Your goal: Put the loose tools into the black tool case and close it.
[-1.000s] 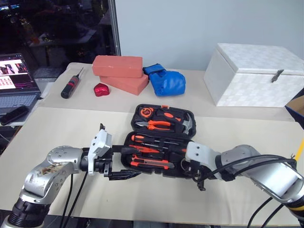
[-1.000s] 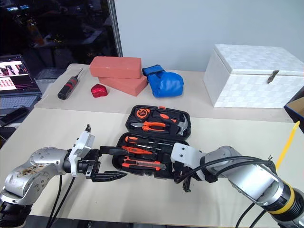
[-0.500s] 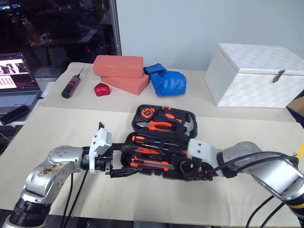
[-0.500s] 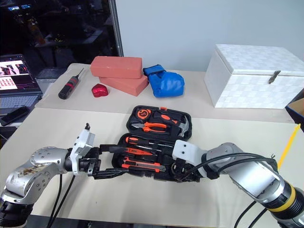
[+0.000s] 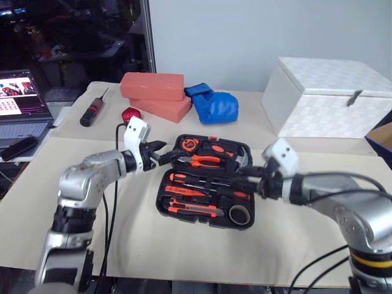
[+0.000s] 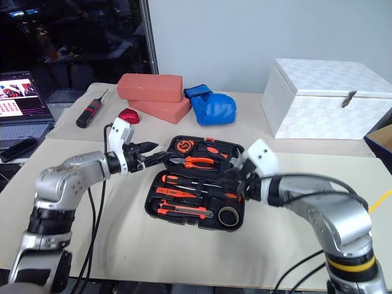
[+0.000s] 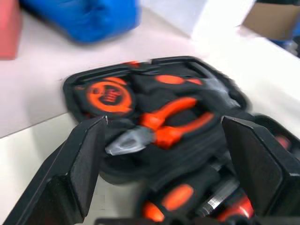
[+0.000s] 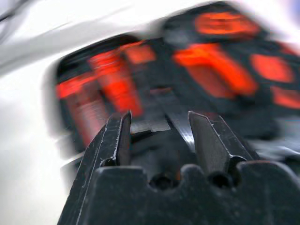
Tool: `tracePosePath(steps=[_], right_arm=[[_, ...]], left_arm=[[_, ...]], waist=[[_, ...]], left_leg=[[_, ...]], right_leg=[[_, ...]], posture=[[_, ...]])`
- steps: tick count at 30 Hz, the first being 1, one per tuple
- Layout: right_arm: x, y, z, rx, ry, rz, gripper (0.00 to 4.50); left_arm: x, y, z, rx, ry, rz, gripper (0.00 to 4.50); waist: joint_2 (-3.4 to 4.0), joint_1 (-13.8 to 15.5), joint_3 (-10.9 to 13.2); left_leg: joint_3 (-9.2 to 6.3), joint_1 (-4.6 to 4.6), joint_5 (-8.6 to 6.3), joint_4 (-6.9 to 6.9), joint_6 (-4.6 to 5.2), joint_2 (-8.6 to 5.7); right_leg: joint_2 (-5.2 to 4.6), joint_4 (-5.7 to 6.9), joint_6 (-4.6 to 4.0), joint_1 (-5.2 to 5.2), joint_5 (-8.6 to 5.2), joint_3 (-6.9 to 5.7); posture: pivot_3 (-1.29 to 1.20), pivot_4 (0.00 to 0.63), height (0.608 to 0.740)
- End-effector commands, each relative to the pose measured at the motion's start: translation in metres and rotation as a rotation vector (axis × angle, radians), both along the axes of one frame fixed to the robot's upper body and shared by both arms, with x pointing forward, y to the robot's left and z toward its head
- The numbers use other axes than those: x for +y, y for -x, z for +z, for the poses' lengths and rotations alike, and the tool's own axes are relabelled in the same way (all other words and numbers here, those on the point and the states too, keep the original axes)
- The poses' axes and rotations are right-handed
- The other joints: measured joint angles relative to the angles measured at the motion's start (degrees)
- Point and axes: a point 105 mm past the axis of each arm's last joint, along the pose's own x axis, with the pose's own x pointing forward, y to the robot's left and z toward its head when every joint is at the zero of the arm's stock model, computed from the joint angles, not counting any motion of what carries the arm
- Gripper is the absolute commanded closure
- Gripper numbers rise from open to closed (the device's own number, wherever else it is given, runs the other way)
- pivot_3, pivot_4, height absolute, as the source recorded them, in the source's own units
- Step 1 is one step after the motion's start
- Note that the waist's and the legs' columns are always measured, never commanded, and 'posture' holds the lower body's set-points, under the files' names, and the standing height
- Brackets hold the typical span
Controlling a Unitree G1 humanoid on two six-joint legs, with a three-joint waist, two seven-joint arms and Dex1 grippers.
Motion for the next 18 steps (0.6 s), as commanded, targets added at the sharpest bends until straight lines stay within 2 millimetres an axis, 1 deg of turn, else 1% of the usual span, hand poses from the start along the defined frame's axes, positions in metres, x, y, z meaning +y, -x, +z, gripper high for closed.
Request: tracePosePath(steps=[1, 3, 5, 7, 8, 10, 11, 12, 14, 15, 16, 17, 18], right_arm=[[-0.022, -0.039, 0.002, 0.042, -0.012, -0.223, 2.21], [-0.031, -0.064, -0.006, 0.097, -0.003, -0.307, 2.21], [-0.032, -0.076, -0.012, 0.124, 0.007, -0.330, 2.21], [-0.032, -0.083, -0.015, 0.138, 0.020, -0.337, 2.21], [-0.036, -0.086, -0.021, 0.161, 0.035, -0.356, 2.21], [-0.044, -0.091, -0.030, 0.198, 0.049, -0.392, 2.19], [-0.047, -0.092, -0.032, 0.208, 0.051, -0.401, 2.45], [-0.048, -0.091, -0.034, 0.220, 0.048, -0.396, 2.74], [-0.048, -0.086, -0.036, 0.240, 0.039, -0.378, 3.30], [-0.048, -0.085, -0.037, 0.249, 0.028, -0.370, 3.69], [-0.047, -0.084, -0.038, 0.254, 0.020, -0.365, 3.91], [-0.046, -0.084, -0.038, 0.256, 0.010, -0.360, 4.44], [-0.045, -0.085, -0.038, 0.256, 0.005, -0.355, 4.50]], left_arm=[[-0.006, -0.033, -0.003, 0.051, -0.030, 0.096, 0.35], [-0.008, -0.053, -0.006, 0.102, -0.039, 0.163, 0.35], [-0.004, -0.063, -0.009, 0.128, -0.053, 0.194, 0.35], [0.000, -0.068, -0.012, 0.143, -0.068, 0.208, 0.35], [-0.001, -0.069, -0.017, 0.166, -0.074, 0.199, 0.35], [-0.003, -0.070, -0.024, 0.198, -0.085, 0.182, 0.86], [-0.004, -0.069, -0.026, 0.208, -0.091, 0.169, 1.00], [-0.007, -0.068, -0.028, 0.218, -0.096, 0.149, 1.41], [-0.009, -0.066, -0.030, 0.240, -0.083, 0.121, 2.11], [-0.009, -0.065, -0.031, 0.248, -0.073, 0.114, 2.51], [-0.009, -0.065, -0.031, 0.252, -0.067, 0.111, 2.72], [-0.009, -0.065, -0.032, 0.251, -0.066, 0.108, 3.31], [-0.009, -0.065, -0.032, 0.249, -0.059, 0.103, 3.60]], waist=[[-0.01, -0.06, 0.00], [-0.01, 0.17, 0.03], [-0.01, 0.21, 0.03], [0.00, 0.11, 0.03], [0.00, 0.02, 0.03], [0.01, -0.06, 0.03], [0.01, -0.19, 0.03], [0.01, -0.09, 0.03], [0.01, 0.04, 0.03], [0.01, 0.06, 0.03], [0.01, 0.06, 0.03], [0.01, 0.08, 0.03], [0.01, 0.11, 0.03]], left_leg=[[-0.01, 0.00, 0.00, -0.05, 0.00, 0.00], [-0.14, -0.08, 0.04, -0.06, 0.06, -0.05], [-0.18, -0.09, 0.06, -0.07, 0.10, -0.09], [-0.20, -0.10, 0.06, -0.25, 0.10, -0.11], [-0.19, -0.13, 0.06, -0.38, 0.11, -0.15], [-0.20, -0.18, -0.05, -0.50, 0.18, -0.17], [-0.21, -0.30, -0.10, -0.51, 0.20, -0.18], [-0.22, -0.36, -0.13, -0.51, 0.23, -0.18], [-0.34, -0.47, -0.14, -0.51, 0.22, -0.19], [-0.33, -0.48, -0.15, -0.51, 0.21, -0.20], [-0.33, -0.49, -0.15, -0.50, 0.20, -0.23], [-0.33, -0.48, -0.16, -0.50, 0.19, -0.25], [-0.34, -0.48, -0.15, -0.49, 0.19, -0.26]], right_leg=[[0.00, 0.01, 0.00, -0.01, 0.00, 0.00], [0.03, 0.04, 0.00, -0.08, 0.02, -0.05], [0.03, 0.03, 0.01, -0.08, 0.04, -0.07], [0.02, -0.05, 0.01, -0.06, 0.03, -0.06], [0.00, -0.08, -0.06, -0.12, 0.04, -0.05], [-0.02, -0.09, -0.23, -0.17, 0.10, -0.05], [-0.03, -0.08, -0.23, -0.27, 0.08, -0.05], [-0.03, -0.09, -0.21, -0.31, 0.07, -0.06], [-0.03, -0.16, -0.20, -0.31, 0.06, -0.17], [-0.05, -0.17, -0.19, -0.31, 0.05, -0.17], [-0.07, -0.17, -0.18, -0.31, 0.05, -0.17], [-0.09, -0.15, -0.18, -0.30, 0.06, -0.16], [-0.09, -0.13, -0.18, -0.29, 0.06, -0.16]], posture=[[0.00, 0.150, 0.736], [0.00, 0.150, 0.736], [0.00, 0.150, 0.736], [0.00, 0.150, 0.736], [0.00, 0.150, 0.736], [0.00, 0.150, 0.736], [0.00, 0.150, 0.736], [0.00, 0.150, 0.736], [0.00, 0.150, 0.736], [0.00, 0.150, 0.736], [0.00, 0.150, 0.736], [0.00, 0.150, 0.736], [0.00, 0.150, 0.736]])
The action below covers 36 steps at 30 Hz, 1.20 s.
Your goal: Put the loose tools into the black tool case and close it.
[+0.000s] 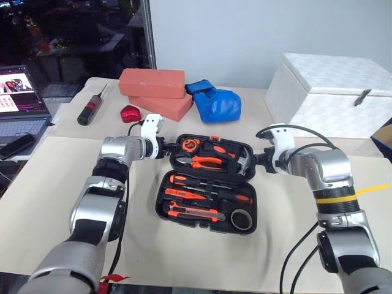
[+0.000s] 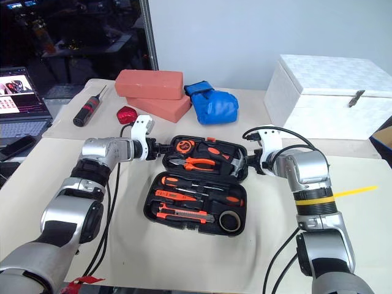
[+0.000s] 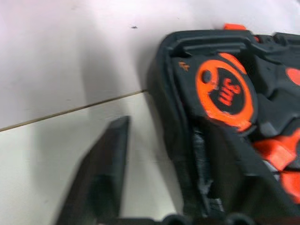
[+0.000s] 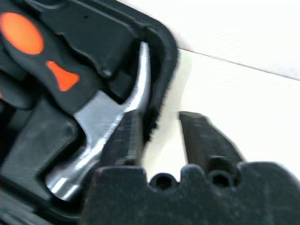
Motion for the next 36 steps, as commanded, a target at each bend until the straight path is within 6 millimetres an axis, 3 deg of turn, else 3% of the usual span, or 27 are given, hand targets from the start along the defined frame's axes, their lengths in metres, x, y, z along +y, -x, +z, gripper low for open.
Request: tracePosePath(steps=[1, 3, 8, 11, 18, 20, 24, 29, 35, 36], right_arm=[[0.001, 0.002, 0.001, 0.005, -0.038, 0.018, 4.50], [0.007, 0.000, 0.006, -0.014, -0.081, 0.043, 4.50], [0.022, -0.015, 0.039, -0.191, -0.177, 0.097, 4.50], [0.025, -0.030, 0.063, -0.386, -0.068, 0.135, 4.50], [0.034, -0.036, 0.104, -0.636, -0.013, 0.231, 4.50], [0.037, -0.019, 0.100, -0.648, -0.087, 0.325, 4.50], [0.031, 0.002, 0.083, -0.703, 0.039, 0.385, 4.50], [0.026, 0.038, 0.056, -0.715, 0.044, 0.405, 4.50], [0.021, 0.068, 0.055, -0.791, 0.088, 0.439, 4.50], [0.021, 0.076, 0.053, -0.783, 0.117, 0.481, 4.16]], left_arm=[[-0.002, -0.002, 0.006, -0.016, 0.013, -0.017, 3.86], [-0.006, -0.002, 0.010, -0.032, 0.044, -0.031, 4.44], [-0.020, -0.002, 0.037, -0.176, 0.131, -0.124, 4.44], [-0.028, -0.002, 0.055, -0.315, 0.156, -0.162, 4.44], [-0.019, -0.004, 0.075, -0.596, 0.096, -0.133, 4.44], [-0.014, 0.004, 0.068, -0.694, 0.029, -0.144, 4.44], [-0.011, 0.021, 0.053, -0.810, -0.063, -0.205, 4.44], [-0.004, 0.043, 0.041, -0.917, -0.172, -0.297, 4.44], [0.017, 0.061, 0.046, -0.824, -0.085, -0.351, 4.44], [0.027, 0.066, 0.047, -0.735, -0.033, -0.356, 4.13]], waist=[[0.00, 0.02, 0.00], [0.00, -0.06, 0.00], [0.02, -0.63, 0.02], [0.07, -1.16, 0.14], [0.17, -1.30, 0.85], [0.19, -1.31, 0.85], [0.20, -1.00, 0.84], [0.24, -0.87, 0.81], [0.22, -1.00, 0.82], [0.21, -1.09, 0.82]], left_leg=[[0.00, 0.02, 0.00, 0.01, -0.01, -0.01], [-0.02, 0.09, 0.01, 0.01, -0.01, -0.01], [-0.08, 0.12, 0.07, 0.05, -0.09, -0.01], [-0.09, 0.08, 0.14, 0.07, -0.17, -0.01], [-0.09, -0.21, 0.20, 0.10, -0.26, -0.03], [-0.09, -0.66, 0.20, 0.08, -0.26, -0.03], [-0.08, -0.79, 0.13, 0.02, -0.22, -0.02], [-0.05, -0.71, 0.08, 0.01, -0.16, 0.00], [-0.03, 0.08, 0.21, 0.13, -0.25, 0.00], [-0.02, 0.40, 0.22, 0.13, -0.25, 0.02]], right_leg=[[0.00, 0.03, 0.00, 0.01, 0.00, 0.00], [0.01, 0.10, 0.00, 0.04, 0.00, 0.00], [0.04, 0.14, 0.04, 0.05, 0.00, 0.00], [0.03, 0.11, 0.11, 0.04, 0.06, 0.02], [0.01, 0.12, 0.06, -0.22, 0.20, 0.03], [0.00, 0.16, 0.05, -0.66, 0.22, 0.04], [-0.06, 0.20, 0.07, -0.69, 0.21, 0.01], [-0.04, 0.12, 0.09, -0.58, 0.19, 0.01], [0.00, 0.09, 0.29, 0.06, 0.06, 0.01], [0.00, 0.10, 0.37, 0.34, -0.03, 0.01]], posture=[[0.00, 0.150, 0.736], [0.00, 0.150, 0.736], [0.00, 0.150, 0.736], [0.00, 0.150, 0.736], [0.00, 0.150, 0.736], [0.00, 0.150, 0.736], [0.00, 0.150, 0.736], [0.00, 0.150, 0.736], [0.00, 0.150, 0.736], [0.00, 0.150, 0.736]])
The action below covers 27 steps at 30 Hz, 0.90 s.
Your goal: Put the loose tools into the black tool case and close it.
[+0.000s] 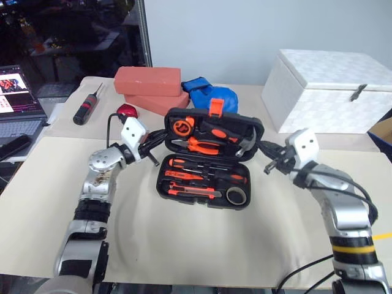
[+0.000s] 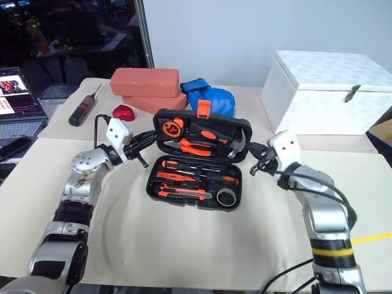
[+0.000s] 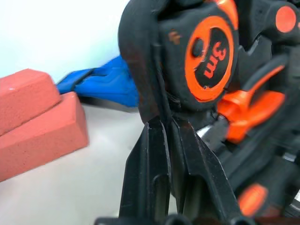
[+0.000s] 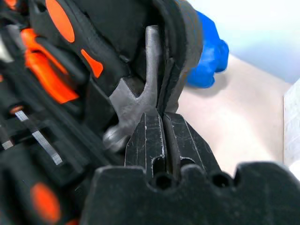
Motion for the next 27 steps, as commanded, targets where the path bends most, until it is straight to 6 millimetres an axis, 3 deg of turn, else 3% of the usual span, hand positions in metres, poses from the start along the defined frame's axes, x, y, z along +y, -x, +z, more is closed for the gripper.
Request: tracePosePath(steps=[1, 2, 4, 5, 8, 11, 13, 14, 17, 20, 23, 27], right_arm=[[0.016, 0.023, 0.015, -0.078, 0.084, 0.140, 3.79], [0.014, 0.035, 0.010, -0.063, 0.163, 0.173, 3.63], [-0.004, 0.063, -0.007, 0.031, 0.389, 0.223, 2.83], [-0.013, 0.074, -0.013, 0.091, 0.457, 0.233, 2.79], [-0.026, 0.099, -0.019, 0.226, 0.475, 0.272, 2.99], [-0.020, 0.119, -0.024, 0.321, 0.413, 0.342, 3.91], [0.002, 0.131, -0.034, 0.372, 0.357, 0.442, 4.50], [0.009, 0.134, -0.037, 0.386, 0.337, 0.470, 4.50], [0.042, 0.142, -0.058, 0.466, 0.296, 0.580, 4.50], [0.057, 0.126, -0.077, 0.492, 0.295, 0.538, 4.50], [0.060, 0.084, -0.086, 0.447, 0.284, 0.364, 4.50], [0.055, 0.039, -0.080, 0.383, 0.278, 0.185, 4.50]], left_arm=[[0.003, 0.017, 0.012, 0.153, 0.064, -0.122, 3.75], [0.018, 0.027, 0.008, 0.296, 0.071, -0.143, 3.63], [0.069, 0.049, -0.004, 0.533, -0.030, -0.119, 2.74], [0.088, 0.059, -0.004, 0.606, -0.065, -0.102, 2.36], [0.093, 0.084, 0.006, 0.671, -0.129, -0.208, 1.32], [0.081, 0.093, 0.017, 0.670, -0.116, -0.303, 1.28], [0.064, 0.098, 0.021, 0.640, -0.112, -0.376, 1.83], [0.059, 0.100, 0.021, 0.632, -0.112, -0.398, 1.97], [0.037, 0.107, 0.019, 0.580, -0.142, -0.473, 3.13], [0.024, 0.111, 0.019, 0.541, -0.162, -0.514, 4.41], [0.017, 0.115, 0.018, 0.520, -0.189, -0.549, 4.46], [0.010, 0.116, 0.021, 0.497, -0.201, -0.565, 4.46]], waist=[[-0.01, -0.19, 0.02], [0.00, -0.28, 0.02], [0.01, -0.54, 0.03], [0.01, -0.78, 0.02], [0.00, -0.85, 0.04], [0.02, 0.34, 0.04], [-0.14, 0.83, 0.04], [-0.16, 0.97, 0.04], [-0.21, 1.07, 0.05], [-0.24, 0.67, 0.05], [-0.27, 0.36, 0.05], [-0.26, 0.09, 0.08]], left_leg=[[0.00, 0.13, 0.03, 0.00, -0.03, 0.00], [-0.01, 0.09, 0.15, 0.00, -0.05, 0.01], [-0.01, 0.09, 0.27, 0.00, 0.01, 0.02], [-0.01, 0.08, 0.27, -0.02, 0.01, 0.04], [-0.01, 0.24, 0.25, -0.18, 0.00, 0.08], [0.01, 0.27, 0.24, -0.04, -0.02, 0.05], [0.01, 0.28, 0.24, -0.04, -0.03, 0.10], [-0.02, 0.28, 0.24, -0.04, -0.03, 0.12], [0.01, 0.26, 0.25, 0.04, -0.07, 0.11], [0.02, 0.25, 0.27, 0.13, -0.07, 0.10], [0.00, 0.24, 0.31, 0.14, -0.01, 0.09], [-0.04, 0.11, 0.35, 0.15, 0.06, 0.09]], right_leg=[[0.00, 0.00, 0.00, 0.10, -0.02, 0.01], [0.01, 0.02, -0.03, 0.06, 0.03, 0.01], [0.02, 0.17, -0.07, 0.01, 0.04, 0.02], [0.05, 0.21, -0.10, -0.06, 0.02, 0.02], [0.09, 0.43, -0.33, -0.11, -0.28, 0.04], [-0.01, 0.69, -0.71, -0.03, -0.63, 0.02], [0.03, 0.72, -0.77, -0.01, -0.66, -0.02], [0.04, 0.71, -0.80, 0.00, -0.66, -0.02], [0.00, 0.67, -0.82, 0.01, -0.65, 0.00], [0.00, 0.70, -0.88, -0.04, -0.61, 0.04], [0.04, 0.72, -0.90, -0.05, -0.59, 0.03], [0.10, 0.75, -0.89, -0.14, -0.57, 0.04]], posture=[[0.00, 0.150, 0.736], [0.00, 0.150, 0.736], [0.00, 0.150, 0.736], [0.00, 0.150, 0.736], [0.00, 0.150, 0.736], [0.00, 0.150, 0.736], [0.00, 0.150, 0.736], [0.00, 0.150, 0.736], [0.00, 0.150, 0.736], [0.00, 0.150, 0.736], [0.00, 0.150, 0.736], [0.00, 0.150, 0.736]])
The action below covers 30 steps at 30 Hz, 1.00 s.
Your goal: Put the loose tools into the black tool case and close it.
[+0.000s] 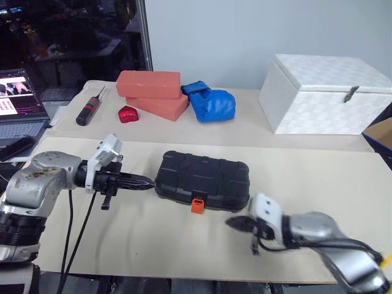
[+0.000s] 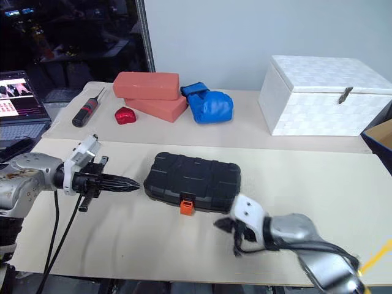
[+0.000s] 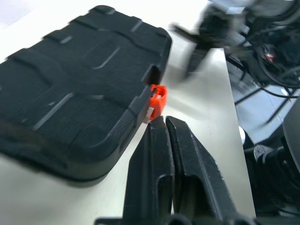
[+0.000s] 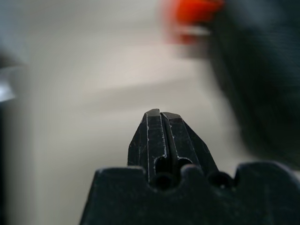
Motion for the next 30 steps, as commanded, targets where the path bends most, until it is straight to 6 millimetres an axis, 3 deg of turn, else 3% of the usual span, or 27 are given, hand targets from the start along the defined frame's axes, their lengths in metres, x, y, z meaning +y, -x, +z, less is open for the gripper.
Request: tracePosePath(steps=[1, 3, 7, 10, 12, 16, 19, 26, 30], right_arm=[[-0.017, -0.040, 0.011, -0.126, 0.072, -0.169, 4.50], [-0.020, -0.057, 0.016, -0.164, 0.065, -0.238, 4.50], [-0.013, -0.118, 0.045, -0.339, 0.036, -0.321, 4.50], [-0.004, -0.133, 0.050, -0.340, 0.000, -0.285, 4.50], [-0.005, -0.130, 0.045, -0.308, 0.012, -0.249, 4.50], [-0.020, -0.085, 0.033, -0.146, 0.018, -0.178, 4.50], [-0.018, -0.065, 0.033, -0.086, -0.018, -0.179, 4.50], [-0.001, -0.066, 0.029, -0.058, -0.066, -0.263, 4.50], [0.007, -0.078, 0.028, -0.056, -0.074, -0.295, 4.50]], left_arm=[[-0.008, 0.002, 0.011, -0.063, 0.008, -0.035, 4.46], [-0.010, 0.002, 0.012, -0.070, 0.014, -0.032, 4.46], [-0.017, -0.019, 0.013, -0.134, 0.037, 0.062, 4.46], [-0.029, -0.031, 0.014, -0.180, 0.031, 0.080, 4.46], [-0.037, -0.036, 0.016, -0.197, 0.030, 0.072, 4.46], [-0.052, -0.067, 0.010, -0.237, -0.035, 0.115, 4.46], [-0.056, -0.081, 0.002, -0.247, -0.072, 0.138, 4.46], [-0.060, -0.094, -0.040, -0.224, -0.253, 0.109, 4.46], [-0.066, -0.094, -0.046, -0.211, -0.257, 0.094, 4.46]], waist=[[0.02, -0.06, 0.01], [0.01, -0.06, 0.01], [0.01, -0.76, 0.06], [0.02, -0.74, 0.15], [0.02, -0.52, 0.15], [0.05, 0.95, 0.16], [0.06, 1.02, 0.16], [0.06, 0.30, 0.16], [0.07, 0.17, 0.14]], left_leg=[[0.00, -0.04, 0.00, 0.00, 0.01, -0.01], [-0.02, -0.06, 0.01, -0.01, 0.01, -0.02], [-0.03, -0.03, 0.01, 0.01, 0.02, -0.02], [-0.04, -0.08, 0.36, -0.03, 0.14, -0.06], [-0.07, 0.01, 0.37, -0.10, 0.14, -0.03], [-0.19, -0.24, 0.37, -0.18, 0.15, -0.11], [-0.19, -0.47, 0.29, -0.17, 0.19, -0.18], [-0.26, -0.30, 0.34, -0.15, 0.17, -0.12], [-0.23, -0.06, 0.37, -0.15, 0.13, -0.14]], right_leg=[[-0.01, 0.02, 0.02, -0.01, 0.00, 0.00], [0.00, 0.01, 0.10, 0.00, -0.03, 0.00], [0.02, 0.00, 0.15, 0.02, 0.05, 0.01], [0.02, -0.02, 0.27, -0.01, 0.39, 0.04], [0.07, 0.00, 0.49, 0.07, 0.50, 0.03], [0.06, -0.02, 0.66, 0.04, 0.34, -0.02], [0.01, -0.09, 0.51, -0.05, 0.43, 0.01], [0.11, -0.01, 0.66, -0.02, 0.35, 0.01], [0.07, -0.02, 0.33, 0.18, 0.26, 0.03]], posture=[[0.00, 0.150, 0.736], [0.00, 0.150, 0.736], [0.00, 0.150, 0.736], [0.00, 0.150, 0.736], [0.00, 0.150, 0.736], [0.00, 0.150, 0.736], [0.00, 0.150, 0.736], [0.00, 0.150, 0.736], [0.00, 0.150, 0.736]])
